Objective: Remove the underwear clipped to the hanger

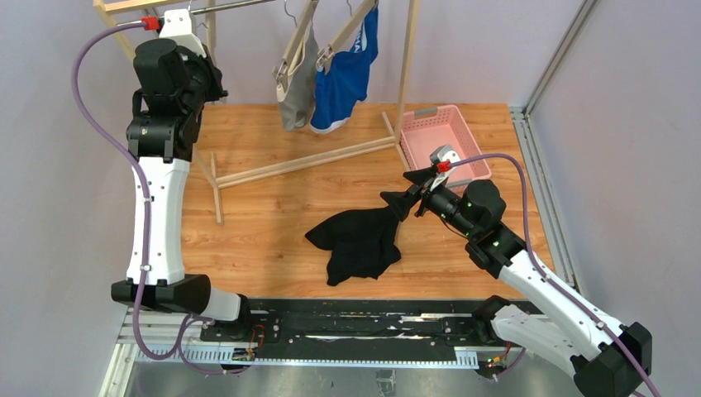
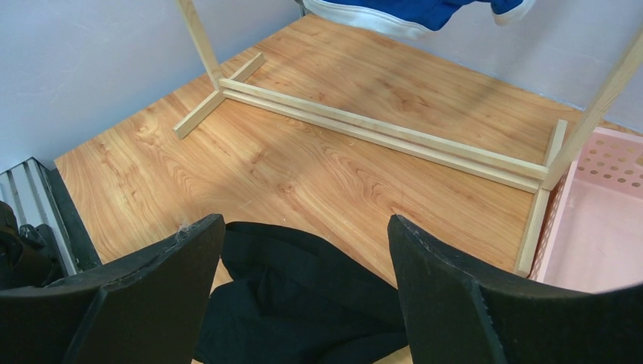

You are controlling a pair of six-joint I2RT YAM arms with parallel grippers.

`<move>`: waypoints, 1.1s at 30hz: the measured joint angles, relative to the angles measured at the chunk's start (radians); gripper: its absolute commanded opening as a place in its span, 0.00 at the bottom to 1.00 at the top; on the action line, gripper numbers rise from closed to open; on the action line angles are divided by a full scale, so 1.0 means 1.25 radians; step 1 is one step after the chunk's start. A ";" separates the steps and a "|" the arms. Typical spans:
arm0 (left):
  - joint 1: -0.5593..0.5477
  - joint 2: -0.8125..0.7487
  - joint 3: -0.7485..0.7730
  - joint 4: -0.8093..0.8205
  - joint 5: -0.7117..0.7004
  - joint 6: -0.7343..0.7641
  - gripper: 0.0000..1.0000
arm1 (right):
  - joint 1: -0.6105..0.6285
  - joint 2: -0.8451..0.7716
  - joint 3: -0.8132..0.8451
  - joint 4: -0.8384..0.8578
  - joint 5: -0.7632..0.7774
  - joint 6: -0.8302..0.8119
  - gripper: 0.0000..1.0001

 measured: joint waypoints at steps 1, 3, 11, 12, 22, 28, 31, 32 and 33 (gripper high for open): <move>0.005 0.009 0.008 0.000 0.003 -0.001 0.00 | 0.000 0.000 0.000 0.000 0.000 0.000 0.81; 0.012 0.024 0.019 0.000 0.008 -0.003 0.00 | 0.000 0.000 0.000 0.001 0.000 0.000 0.81; 0.019 0.049 0.016 0.007 0.023 -0.012 0.00 | 0.000 0.004 0.000 0.002 0.000 0.001 0.81; 0.020 0.049 0.015 0.008 0.023 -0.012 0.00 | 0.000 0.006 0.000 0.002 0.000 0.001 0.81; 0.028 0.078 0.015 0.010 -0.002 -0.008 0.00 | 0.000 0.029 0.000 0.001 0.000 0.005 0.81; 0.029 0.103 0.027 0.031 -0.024 -0.009 0.15 | 0.000 0.049 0.003 -0.024 0.004 0.000 0.81; 0.029 0.103 0.028 0.028 -0.030 -0.011 0.32 | 0.000 0.113 0.023 -0.091 0.008 -0.011 0.81; 0.029 0.103 0.028 0.022 -0.032 -0.013 0.35 | 0.001 0.137 0.027 -0.110 0.008 -0.015 0.81; 0.029 0.103 0.028 0.015 -0.034 -0.017 0.38 | 0.001 0.160 0.029 -0.129 0.009 -0.018 0.81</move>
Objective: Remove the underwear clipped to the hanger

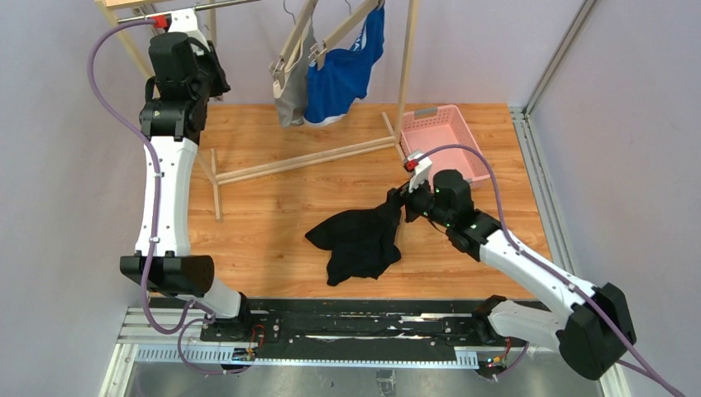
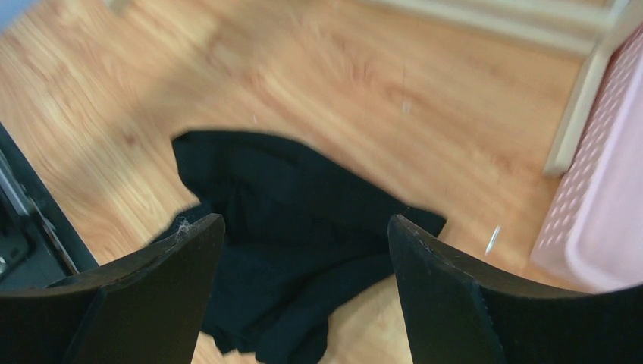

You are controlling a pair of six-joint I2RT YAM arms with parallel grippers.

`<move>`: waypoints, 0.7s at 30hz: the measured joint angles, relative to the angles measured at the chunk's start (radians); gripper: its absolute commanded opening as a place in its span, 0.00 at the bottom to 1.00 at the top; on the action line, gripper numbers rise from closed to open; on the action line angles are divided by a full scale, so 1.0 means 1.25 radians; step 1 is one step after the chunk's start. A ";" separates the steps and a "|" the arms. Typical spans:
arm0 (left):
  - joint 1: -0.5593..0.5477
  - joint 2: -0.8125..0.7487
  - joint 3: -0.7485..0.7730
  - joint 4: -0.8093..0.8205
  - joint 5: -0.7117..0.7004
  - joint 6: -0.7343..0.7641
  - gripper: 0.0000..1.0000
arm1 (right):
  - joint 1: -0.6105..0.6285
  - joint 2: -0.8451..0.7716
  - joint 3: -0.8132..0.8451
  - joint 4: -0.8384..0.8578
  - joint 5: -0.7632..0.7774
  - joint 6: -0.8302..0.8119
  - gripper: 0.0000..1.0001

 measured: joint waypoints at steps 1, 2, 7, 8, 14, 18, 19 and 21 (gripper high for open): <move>0.000 0.000 0.000 -0.004 -0.001 -0.002 0.40 | 0.001 0.020 0.000 -0.020 0.000 -0.002 0.81; 0.000 -0.002 0.000 -0.009 -0.002 -0.003 0.42 | 0.002 0.038 0.000 -0.039 0.000 -0.003 0.81; 0.000 -0.027 -0.001 -0.030 -0.014 -0.004 0.62 | 0.022 0.084 0.000 -0.096 0.004 -0.015 0.81; 0.000 -0.037 -0.002 -0.031 -0.018 -0.006 0.70 | 0.030 0.091 0.000 -0.104 0.007 -0.020 0.81; 0.001 -0.112 -0.002 -0.041 -0.040 -0.012 0.89 | 0.070 0.170 0.002 -0.128 0.002 -0.044 0.81; 0.001 -0.164 -0.005 -0.040 -0.045 -0.013 0.98 | 0.082 0.235 0.005 -0.134 -0.016 -0.050 0.81; 0.001 -0.175 -0.005 -0.040 -0.045 -0.013 0.98 | 0.088 0.254 0.009 -0.137 -0.023 -0.052 0.81; 0.001 -0.190 -0.005 -0.040 -0.044 -0.016 0.98 | 0.103 0.287 0.020 -0.140 -0.035 -0.060 0.81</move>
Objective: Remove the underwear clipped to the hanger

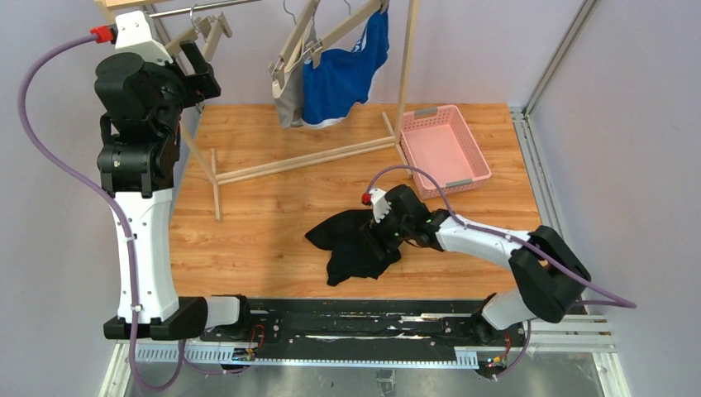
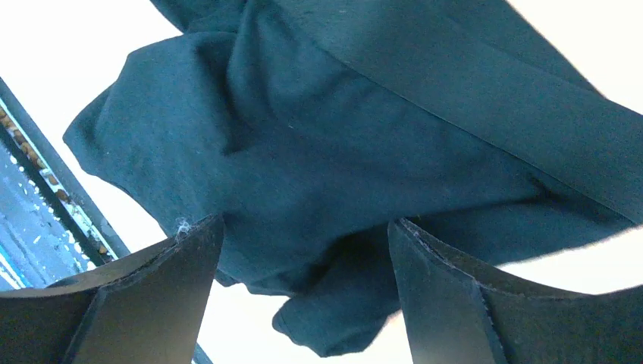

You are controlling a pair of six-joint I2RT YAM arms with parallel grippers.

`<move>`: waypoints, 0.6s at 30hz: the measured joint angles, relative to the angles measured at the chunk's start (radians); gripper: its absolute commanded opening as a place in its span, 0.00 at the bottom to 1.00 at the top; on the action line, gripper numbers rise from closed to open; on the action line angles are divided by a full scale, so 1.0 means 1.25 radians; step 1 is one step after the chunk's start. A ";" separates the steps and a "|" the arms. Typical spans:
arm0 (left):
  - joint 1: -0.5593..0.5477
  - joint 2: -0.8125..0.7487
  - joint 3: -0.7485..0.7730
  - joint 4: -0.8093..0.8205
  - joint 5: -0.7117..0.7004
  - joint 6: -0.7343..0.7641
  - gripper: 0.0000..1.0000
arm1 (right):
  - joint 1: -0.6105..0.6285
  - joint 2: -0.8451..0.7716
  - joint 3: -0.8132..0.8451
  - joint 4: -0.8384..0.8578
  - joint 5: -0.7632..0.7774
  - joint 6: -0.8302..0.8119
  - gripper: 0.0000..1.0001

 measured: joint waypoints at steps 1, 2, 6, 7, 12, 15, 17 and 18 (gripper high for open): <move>0.000 -0.006 0.000 0.000 0.003 -0.002 0.98 | 0.009 0.019 0.008 -0.002 -0.009 -0.005 0.81; 0.000 -0.011 0.000 0.000 0.004 -0.005 0.98 | 0.016 0.037 0.016 -0.003 -0.018 -0.010 0.81; 0.000 -0.023 0.000 -0.002 0.011 -0.013 0.98 | 0.040 0.128 0.049 -0.013 -0.044 -0.033 0.61; 0.000 -0.026 0.000 -0.004 0.011 -0.014 0.98 | 0.045 0.145 0.062 -0.015 -0.044 -0.040 0.47; 0.000 -0.039 0.003 -0.008 0.041 -0.013 0.92 | 0.072 0.203 0.110 -0.023 -0.026 -0.049 0.00; -0.032 -0.029 0.028 -0.011 0.059 -0.004 0.90 | 0.082 0.199 0.115 -0.037 -0.006 -0.038 0.00; -0.090 -0.008 0.058 -0.013 0.061 0.013 0.93 | 0.083 0.186 0.116 -0.061 0.015 -0.036 0.00; -0.121 0.009 0.079 -0.013 0.061 0.021 0.94 | 0.084 0.174 0.116 -0.080 0.030 -0.036 0.00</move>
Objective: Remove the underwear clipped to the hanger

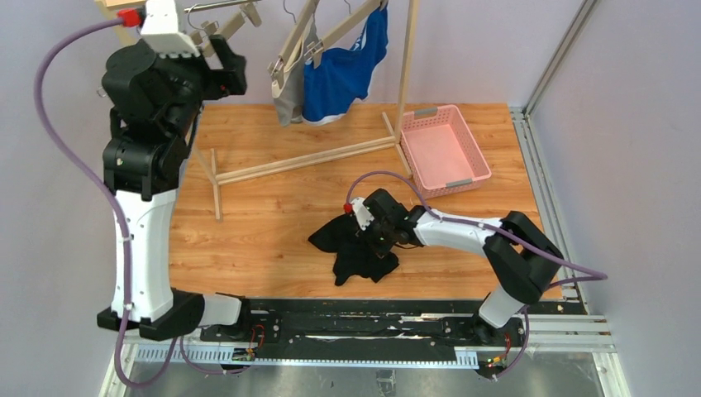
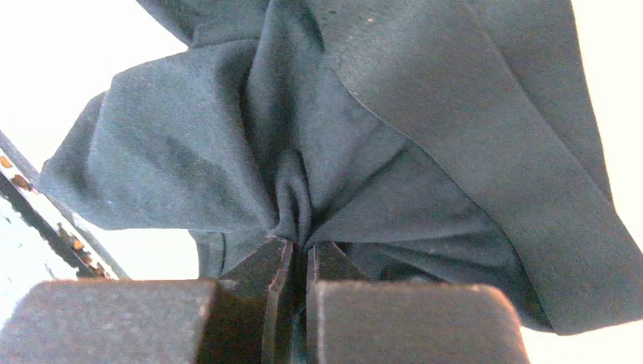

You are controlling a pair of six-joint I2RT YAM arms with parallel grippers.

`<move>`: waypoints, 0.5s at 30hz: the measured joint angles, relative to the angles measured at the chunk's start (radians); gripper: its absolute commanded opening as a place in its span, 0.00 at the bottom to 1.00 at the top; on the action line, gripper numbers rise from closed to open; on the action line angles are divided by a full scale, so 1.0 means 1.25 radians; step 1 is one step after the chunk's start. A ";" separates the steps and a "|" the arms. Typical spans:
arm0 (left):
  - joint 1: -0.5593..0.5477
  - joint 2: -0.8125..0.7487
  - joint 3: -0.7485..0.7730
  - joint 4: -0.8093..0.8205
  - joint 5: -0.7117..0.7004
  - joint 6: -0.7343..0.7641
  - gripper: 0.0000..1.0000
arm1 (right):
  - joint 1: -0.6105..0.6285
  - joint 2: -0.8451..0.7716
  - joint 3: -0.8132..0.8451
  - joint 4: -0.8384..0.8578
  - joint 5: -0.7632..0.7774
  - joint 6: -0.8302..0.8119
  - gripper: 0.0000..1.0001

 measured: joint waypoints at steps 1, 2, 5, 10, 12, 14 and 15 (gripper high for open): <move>-0.026 0.020 0.025 0.000 0.001 0.008 0.94 | 0.002 -0.017 0.001 -0.025 0.017 0.000 0.01; -0.042 0.038 0.046 0.001 0.006 0.012 0.95 | 0.002 -0.038 0.004 -0.049 0.038 -0.001 0.01; -0.064 0.120 0.129 0.001 0.021 0.023 0.97 | 0.002 -0.118 0.038 -0.117 0.107 -0.006 0.01; -0.065 0.235 0.209 0.004 0.044 0.031 0.97 | -0.001 -0.249 0.146 -0.161 0.241 -0.034 0.00; -0.065 0.269 0.221 0.006 0.056 0.036 0.97 | -0.013 -0.286 0.189 -0.159 0.294 -0.054 0.00; -0.065 0.292 0.221 0.007 0.063 0.042 0.97 | -0.039 -0.305 0.229 -0.158 0.333 -0.071 0.01; -0.065 0.298 0.221 0.008 0.065 0.044 0.97 | -0.053 -0.309 0.242 -0.156 0.346 -0.077 0.00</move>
